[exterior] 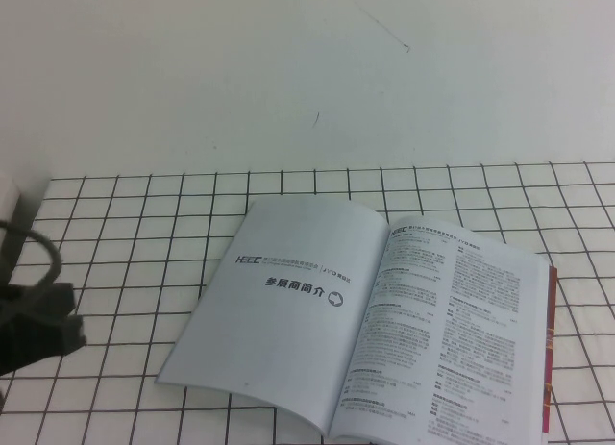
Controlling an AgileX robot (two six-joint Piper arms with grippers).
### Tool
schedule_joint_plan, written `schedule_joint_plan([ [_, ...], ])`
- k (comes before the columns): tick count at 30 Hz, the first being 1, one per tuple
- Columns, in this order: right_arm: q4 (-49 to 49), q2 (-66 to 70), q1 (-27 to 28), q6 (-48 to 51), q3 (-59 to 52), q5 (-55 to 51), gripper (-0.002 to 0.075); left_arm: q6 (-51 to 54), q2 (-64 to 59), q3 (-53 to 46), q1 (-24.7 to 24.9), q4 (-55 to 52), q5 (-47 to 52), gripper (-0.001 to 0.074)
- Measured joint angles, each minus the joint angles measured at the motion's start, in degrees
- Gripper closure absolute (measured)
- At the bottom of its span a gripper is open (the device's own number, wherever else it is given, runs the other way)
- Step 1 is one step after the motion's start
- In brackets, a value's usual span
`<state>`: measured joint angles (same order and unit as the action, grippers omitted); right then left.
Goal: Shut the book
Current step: Close the open book
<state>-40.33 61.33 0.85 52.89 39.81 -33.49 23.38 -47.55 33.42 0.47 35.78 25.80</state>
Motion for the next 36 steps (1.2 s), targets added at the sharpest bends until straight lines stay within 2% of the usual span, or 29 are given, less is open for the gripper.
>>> schedule_joint_plan([
  [4, -6.50, 9.02, -1.05, 7.52, 0.75, -0.29, 0.0729, 14.25, -9.95, 2.49, 0.00, 15.16, 0.27, 0.0738],
  [10, -12.90, 20.38, -8.36, 13.59, 2.29, 1.55, 0.0729, 28.47, -25.59, 7.93, 0.00, 27.46, 1.71, 0.0738],
  [15, -15.08, 29.85, -15.93, 15.06, 6.67, 4.28, 0.0729, 30.46, -37.07, 13.30, 0.00, 30.07, 2.08, 0.0738],
  [18, -15.46, 35.46, -18.47, 15.18, 9.72, 4.45, 0.0729, 31.23, -43.17, 16.50, 0.00, 30.29, 3.18, 0.0738],
  [27, -15.71, 45.21, -19.40, 15.18, 12.79, 5.58, 0.0729, 32.13, -56.68, 22.05, 0.00, 31.14, 3.58, 0.0738],
  [36, -16.06, 47.17, -19.40, 15.26, 13.35, 4.99, 0.0729, 33.14, -61.18, 22.36, 0.00, 31.95, 3.48, 0.0738],
])
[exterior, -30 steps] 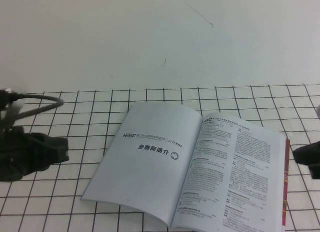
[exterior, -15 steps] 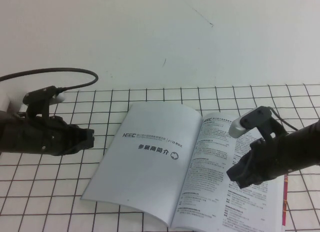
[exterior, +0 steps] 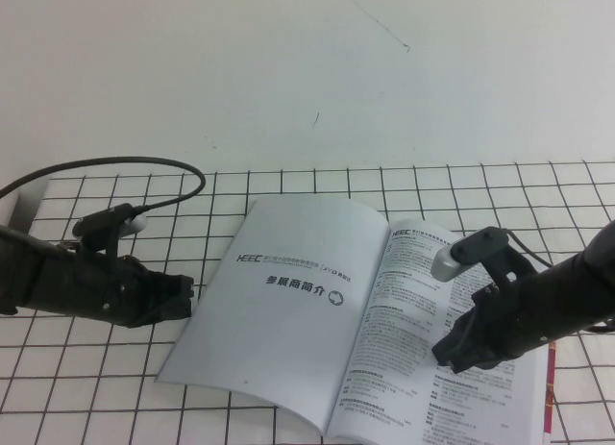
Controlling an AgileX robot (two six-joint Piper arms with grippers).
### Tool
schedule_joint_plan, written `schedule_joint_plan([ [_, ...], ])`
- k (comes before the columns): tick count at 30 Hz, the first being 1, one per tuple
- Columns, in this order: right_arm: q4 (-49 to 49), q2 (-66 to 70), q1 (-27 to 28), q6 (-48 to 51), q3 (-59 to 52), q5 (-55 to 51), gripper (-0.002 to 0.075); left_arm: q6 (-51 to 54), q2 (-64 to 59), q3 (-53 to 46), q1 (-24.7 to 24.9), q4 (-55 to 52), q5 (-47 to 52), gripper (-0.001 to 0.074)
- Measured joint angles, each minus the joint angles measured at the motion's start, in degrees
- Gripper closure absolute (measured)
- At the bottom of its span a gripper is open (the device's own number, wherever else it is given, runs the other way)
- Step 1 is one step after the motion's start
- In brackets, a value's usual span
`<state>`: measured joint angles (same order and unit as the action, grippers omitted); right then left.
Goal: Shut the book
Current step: Close the open book
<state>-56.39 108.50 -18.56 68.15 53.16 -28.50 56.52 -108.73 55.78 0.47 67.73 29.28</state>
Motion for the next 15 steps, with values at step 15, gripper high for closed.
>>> schedule_joint_plan([
  [15, 0.00, 0.00, 0.11, 0.14, 0.00, -0.34, 0.0729, 2.32, -1.12, 0.13, 10.06, 5.76, 11.32, 0.0738],
])
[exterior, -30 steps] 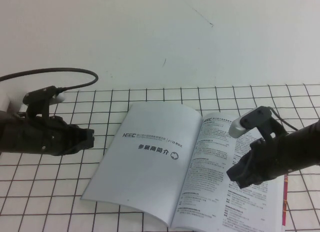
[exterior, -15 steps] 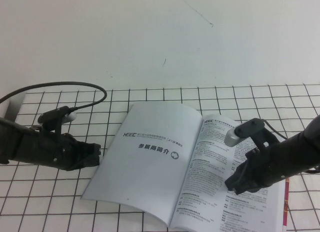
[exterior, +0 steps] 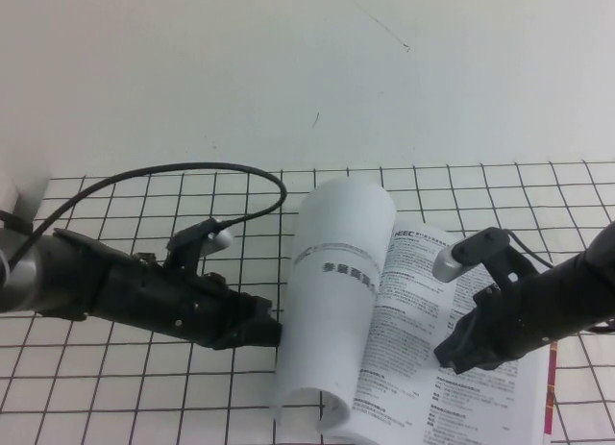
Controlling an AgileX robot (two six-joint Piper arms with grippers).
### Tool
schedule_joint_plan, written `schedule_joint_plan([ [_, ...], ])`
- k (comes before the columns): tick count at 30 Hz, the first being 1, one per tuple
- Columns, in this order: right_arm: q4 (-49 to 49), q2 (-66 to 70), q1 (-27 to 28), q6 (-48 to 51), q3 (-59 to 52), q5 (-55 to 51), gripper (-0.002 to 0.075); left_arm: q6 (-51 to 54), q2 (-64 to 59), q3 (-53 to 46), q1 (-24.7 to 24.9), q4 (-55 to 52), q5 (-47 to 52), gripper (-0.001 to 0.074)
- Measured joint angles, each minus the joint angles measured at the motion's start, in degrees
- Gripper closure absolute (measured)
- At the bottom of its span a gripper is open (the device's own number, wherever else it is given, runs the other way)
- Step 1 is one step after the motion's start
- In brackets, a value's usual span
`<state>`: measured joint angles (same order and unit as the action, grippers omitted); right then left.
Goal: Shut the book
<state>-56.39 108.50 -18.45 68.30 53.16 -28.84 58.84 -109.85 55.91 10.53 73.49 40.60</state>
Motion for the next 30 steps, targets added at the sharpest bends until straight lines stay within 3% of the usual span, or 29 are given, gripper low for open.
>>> schedule_joint_plan([
  [7, 0.23, 0.25, 0.09, -0.26, 0.00, -0.91, 0.0729, 7.57, 0.70, 0.00, 6.25, 11.30, 12.29, 0.0738],
  [16, 7.26, -5.22, 0.25, -3.61, 0.00, -1.74, 0.0729, 10.32, 2.79, 0.00, 6.98, 13.73, 18.14, 0.0738],
  [20, 18.85, -10.98, 0.76, -11.86, 0.00, -2.83, 0.0729, 12.23, 5.91, 0.00, 6.98, 13.72, 18.14, 0.0738],
  [24, 36.77, -17.99, 2.67, -26.06, -0.11, -6.83, 0.0729, 13.21, 10.85, 0.00, 6.98, 11.39, 17.80, 0.0738],
  [30, 59.51, -30.41, 4.28, -42.94, -0.32, -13.79, 0.0729, 5.66, 21.87, 0.00, 6.98, -1.32, 8.52, 0.0738],
])
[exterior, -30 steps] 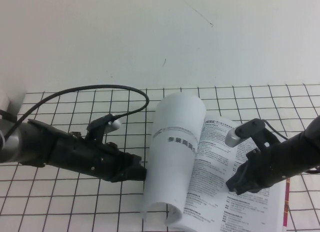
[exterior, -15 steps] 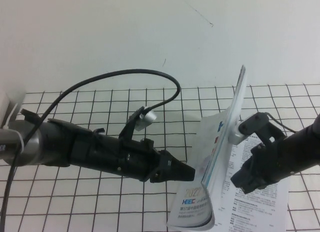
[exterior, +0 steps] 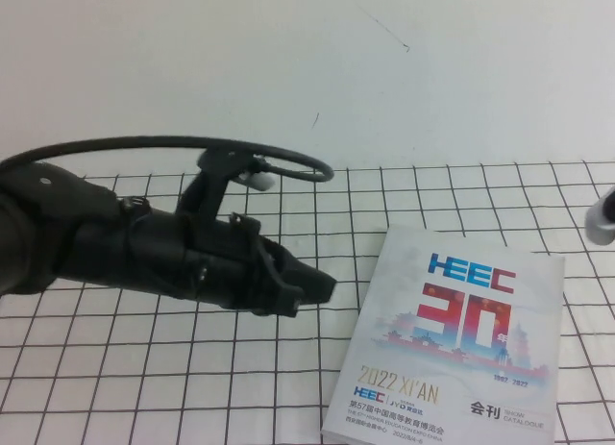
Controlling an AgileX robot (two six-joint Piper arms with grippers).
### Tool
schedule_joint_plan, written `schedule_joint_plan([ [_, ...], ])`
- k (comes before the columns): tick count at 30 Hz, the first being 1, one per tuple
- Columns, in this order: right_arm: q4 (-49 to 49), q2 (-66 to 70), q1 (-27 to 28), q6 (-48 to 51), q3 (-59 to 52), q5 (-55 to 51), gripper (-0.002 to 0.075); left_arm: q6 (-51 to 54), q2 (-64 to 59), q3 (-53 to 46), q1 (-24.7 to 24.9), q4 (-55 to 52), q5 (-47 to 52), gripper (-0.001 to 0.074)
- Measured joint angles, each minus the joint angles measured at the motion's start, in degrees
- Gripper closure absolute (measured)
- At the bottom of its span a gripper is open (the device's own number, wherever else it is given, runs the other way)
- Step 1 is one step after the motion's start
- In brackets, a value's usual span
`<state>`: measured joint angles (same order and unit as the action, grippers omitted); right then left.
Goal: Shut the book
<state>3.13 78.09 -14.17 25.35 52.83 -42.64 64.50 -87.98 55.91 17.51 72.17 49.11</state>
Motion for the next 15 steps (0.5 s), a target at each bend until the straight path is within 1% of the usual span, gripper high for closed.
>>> schedule_joint_plan([
  [2, 4.16, -3.90, 0.08, -4.00, 0.00, -1.77, 0.0729, -5.38, 4.70, 0.00, 0.00, -7.12, -5.09, 0.0738],
  [4, 5.67, -8.33, 0.08, -6.21, -0.13, -2.56, 0.0729, -10.60, 9.46, 0.00, 0.00, -15.08, -8.84, 0.0738],
  [7, 5.04, -15.18, 0.08, -7.48, -0.16, -2.71, 0.0729, -18.82, 16.09, 0.00, 0.00, -26.83, -12.83, 0.0738],
  [11, 2.22, -23.80, 0.08, -7.74, -0.87, -2.19, 0.0729, -28.43, 25.01, -0.23, 0.00, -41.63, -14.53, 0.0738],
  [13, 1.15, -28.17, 0.08, -7.74, -2.48, -0.67, 0.0729, -31.36, 29.45, -1.20, -0.11, -46.51, -15.92, 0.0738],
  [15, 0.62, -32.77, 0.08, -7.87, -5.07, 1.38, 0.0729, -32.74, 34.76, -3.13, -0.11, -48.89, -17.34, 0.0738],
])
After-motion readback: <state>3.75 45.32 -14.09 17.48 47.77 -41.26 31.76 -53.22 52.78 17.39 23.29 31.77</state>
